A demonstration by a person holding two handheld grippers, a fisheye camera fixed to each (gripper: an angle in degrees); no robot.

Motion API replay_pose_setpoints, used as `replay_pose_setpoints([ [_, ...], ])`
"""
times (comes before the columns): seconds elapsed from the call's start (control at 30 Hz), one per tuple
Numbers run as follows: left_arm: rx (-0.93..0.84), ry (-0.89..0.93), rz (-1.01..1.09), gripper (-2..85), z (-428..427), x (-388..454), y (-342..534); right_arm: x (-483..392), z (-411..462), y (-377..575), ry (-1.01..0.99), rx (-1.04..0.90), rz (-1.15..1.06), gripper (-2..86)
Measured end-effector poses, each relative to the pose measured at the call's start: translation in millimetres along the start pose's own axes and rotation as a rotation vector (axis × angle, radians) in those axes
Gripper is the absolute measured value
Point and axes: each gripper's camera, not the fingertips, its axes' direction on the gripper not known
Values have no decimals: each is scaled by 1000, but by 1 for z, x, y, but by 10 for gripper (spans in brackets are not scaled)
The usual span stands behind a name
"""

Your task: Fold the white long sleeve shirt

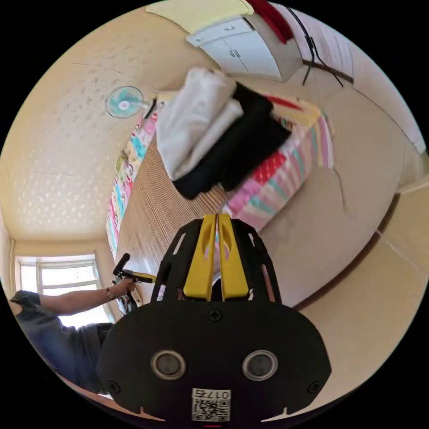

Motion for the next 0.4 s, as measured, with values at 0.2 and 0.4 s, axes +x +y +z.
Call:
replay_pose_setpoints([
  [0.2, -199, -154, -774, 118, 5, -136, 327, -13, 184, 216, 14, -360, 296, 7],
  [0.4, 255, 100, -1204, 106, -50, -53, 527, -182, 350, 204, -160, -645, -138, 4],
])
